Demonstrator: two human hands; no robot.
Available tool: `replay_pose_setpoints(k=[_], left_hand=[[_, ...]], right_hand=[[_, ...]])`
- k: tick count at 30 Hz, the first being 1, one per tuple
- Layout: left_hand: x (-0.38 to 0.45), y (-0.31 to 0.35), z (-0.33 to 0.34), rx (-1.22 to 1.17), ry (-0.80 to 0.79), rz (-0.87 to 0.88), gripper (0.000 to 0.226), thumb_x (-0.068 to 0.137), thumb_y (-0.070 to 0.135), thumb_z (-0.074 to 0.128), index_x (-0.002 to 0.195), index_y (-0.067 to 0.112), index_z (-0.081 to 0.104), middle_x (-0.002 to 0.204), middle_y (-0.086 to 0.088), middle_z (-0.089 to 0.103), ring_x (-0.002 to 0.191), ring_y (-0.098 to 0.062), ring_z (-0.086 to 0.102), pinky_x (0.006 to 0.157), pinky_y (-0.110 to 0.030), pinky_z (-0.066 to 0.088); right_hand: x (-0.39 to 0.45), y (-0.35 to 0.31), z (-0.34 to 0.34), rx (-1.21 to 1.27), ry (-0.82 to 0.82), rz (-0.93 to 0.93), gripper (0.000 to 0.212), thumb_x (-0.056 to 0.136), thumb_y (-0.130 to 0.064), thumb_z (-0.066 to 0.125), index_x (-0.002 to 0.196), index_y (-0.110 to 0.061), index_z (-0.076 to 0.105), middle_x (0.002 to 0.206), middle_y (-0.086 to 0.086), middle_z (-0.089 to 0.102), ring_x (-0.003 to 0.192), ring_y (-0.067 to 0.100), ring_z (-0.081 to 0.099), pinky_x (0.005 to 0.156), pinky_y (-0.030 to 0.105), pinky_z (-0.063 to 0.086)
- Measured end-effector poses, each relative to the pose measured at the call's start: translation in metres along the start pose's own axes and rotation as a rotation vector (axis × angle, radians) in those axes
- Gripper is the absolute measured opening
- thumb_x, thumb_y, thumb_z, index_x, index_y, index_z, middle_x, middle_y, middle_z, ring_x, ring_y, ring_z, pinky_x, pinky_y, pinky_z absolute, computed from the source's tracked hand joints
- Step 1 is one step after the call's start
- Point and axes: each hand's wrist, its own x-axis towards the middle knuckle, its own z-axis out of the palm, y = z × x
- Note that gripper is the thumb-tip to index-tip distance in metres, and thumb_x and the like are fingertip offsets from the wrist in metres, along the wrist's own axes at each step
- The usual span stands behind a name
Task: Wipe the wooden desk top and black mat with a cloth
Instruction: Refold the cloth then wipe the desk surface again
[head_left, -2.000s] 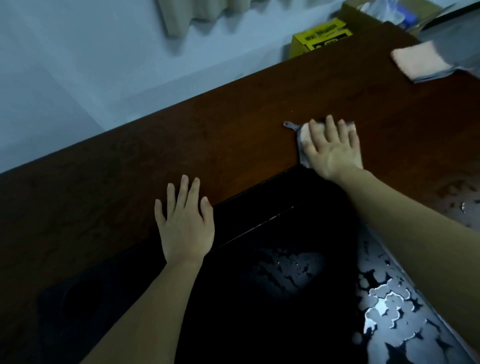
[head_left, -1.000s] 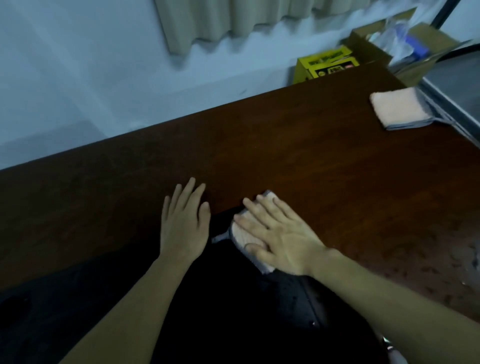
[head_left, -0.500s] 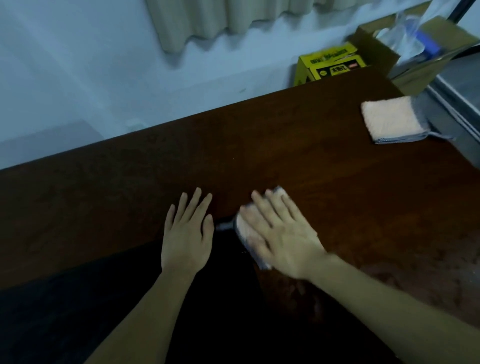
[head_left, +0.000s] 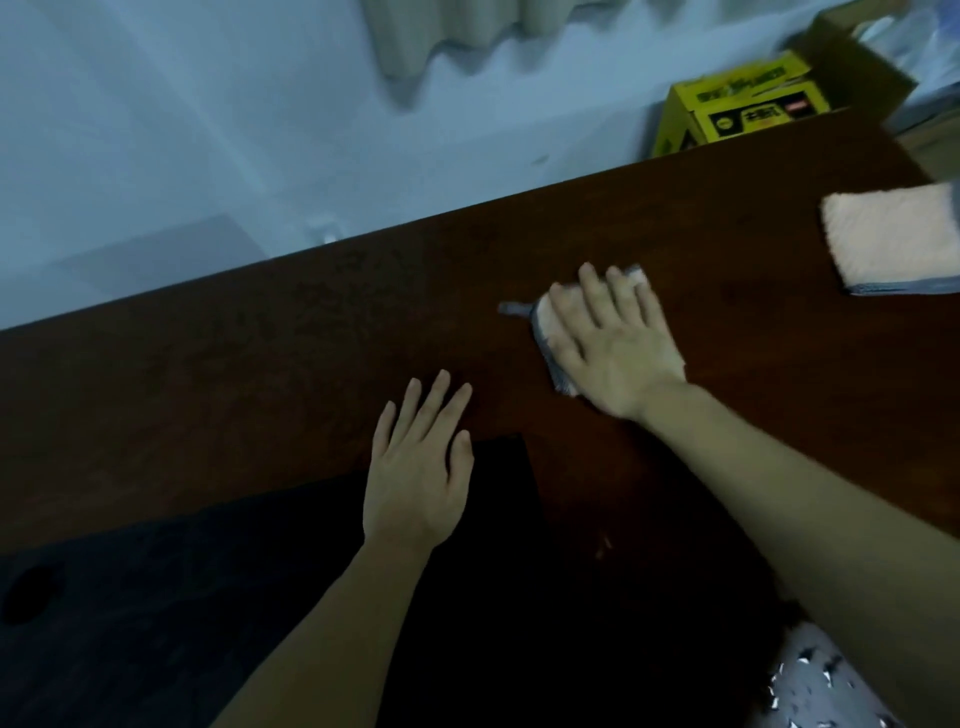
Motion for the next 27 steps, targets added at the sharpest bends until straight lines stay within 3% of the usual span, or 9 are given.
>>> replay_pose_setpoints(k=[4, 8, 11, 14, 18, 21, 23, 27], left_hand=[[0.001, -0.001, -0.001, -0.014, -0.021, 0.007, 0.058, 0.102, 0.049, 0.010, 0.157, 0.038, 0.025, 0.165, 0.019, 0.008, 0.153, -0.005, -0.005, 0.126, -0.037, 0.000], [0.000, -0.002, 0.000, -0.007, 0.000, 0.019, 0.059, 0.103, 0.049, 0.008, 0.157, 0.036, 0.027, 0.166, 0.016, 0.012, 0.154, -0.007, -0.002, 0.126, -0.039, 0.002], [0.001, -0.002, 0.000, -0.018, -0.011, 0.009, 0.059, 0.102, 0.049, 0.008, 0.157, 0.037, 0.026, 0.166, 0.017, 0.010, 0.154, -0.007, -0.003, 0.126, -0.038, 0.001], [0.000, 0.000, 0.002, -0.019, 0.022, 0.013, 0.058, 0.103, 0.048, 0.010, 0.156, 0.036, 0.028, 0.166, 0.016, 0.012, 0.154, -0.007, -0.002, 0.127, -0.040, 0.003], [-0.002, -0.002, 0.004, -0.005, 0.019, 0.024, 0.058, 0.103, 0.048, 0.008, 0.156, 0.035, 0.028, 0.166, 0.014, 0.013, 0.155, -0.010, 0.000, 0.127, -0.042, 0.004], [-0.001, -0.002, 0.002, 0.002, -0.014, 0.024, 0.061, 0.101, 0.050, 0.006, 0.157, 0.036, 0.025, 0.167, 0.014, 0.011, 0.155, -0.011, -0.002, 0.127, -0.041, 0.002], [-0.001, -0.001, 0.000, -0.001, -0.030, 0.023, 0.063, 0.100, 0.051, 0.003, 0.157, 0.036, 0.024, 0.167, 0.014, 0.009, 0.155, -0.011, -0.003, 0.127, -0.041, 0.001], [-0.002, 0.000, 0.000, 0.020, -0.011, 0.027, 0.065, 0.100, 0.051, 0.001, 0.158, 0.035, 0.023, 0.167, 0.012, 0.007, 0.155, -0.013, -0.003, 0.126, -0.042, 0.001]], right_hand=[[-0.072, -0.026, 0.018, -0.010, -0.011, -0.258, 0.064, 0.103, -0.056, 0.010, 0.162, -0.033, -0.002, 0.170, 0.007, -0.004, 0.156, 0.031, -0.009, 0.125, 0.050, -0.002], [-0.113, -0.002, 0.035, -0.117, -0.040, -0.531, 0.068, 0.104, -0.062, 0.021, 0.163, -0.033, 0.005, 0.170, 0.006, 0.003, 0.156, 0.031, 0.004, 0.124, 0.050, 0.007], [-0.076, 0.028, 0.025, -0.121, -0.017, -0.437, 0.068, 0.101, -0.060, 0.023, 0.162, -0.035, 0.006, 0.170, 0.006, 0.008, 0.156, 0.033, 0.008, 0.124, 0.049, 0.009], [-0.024, 0.041, 0.008, -0.034, 0.012, -0.101, 0.065, 0.099, -0.060, 0.005, 0.159, -0.040, -0.009, 0.171, 0.003, -0.006, 0.156, 0.027, -0.008, 0.126, 0.045, -0.003], [-0.012, 0.008, 0.005, 0.057, 0.005, 0.184, 0.063, 0.102, -0.058, 0.002, 0.160, -0.037, -0.010, 0.170, 0.004, -0.013, 0.155, 0.028, -0.016, 0.125, 0.049, -0.008], [-0.061, -0.030, 0.022, 0.026, 0.025, 0.086, 0.064, 0.103, -0.054, 0.001, 0.161, -0.031, -0.009, 0.170, 0.009, -0.010, 0.155, 0.033, -0.012, 0.125, 0.052, -0.003], [-0.105, -0.046, 0.034, 0.009, 0.051, -0.030, 0.064, 0.104, -0.052, 0.009, 0.163, -0.029, 0.002, 0.170, 0.011, 0.001, 0.156, 0.034, -0.004, 0.125, 0.053, 0.004], [-0.165, -0.037, 0.052, -0.009, 0.014, -0.192, 0.063, 0.107, -0.056, 0.020, 0.163, -0.030, 0.008, 0.170, 0.007, 0.006, 0.157, 0.030, 0.000, 0.124, 0.050, 0.006]])
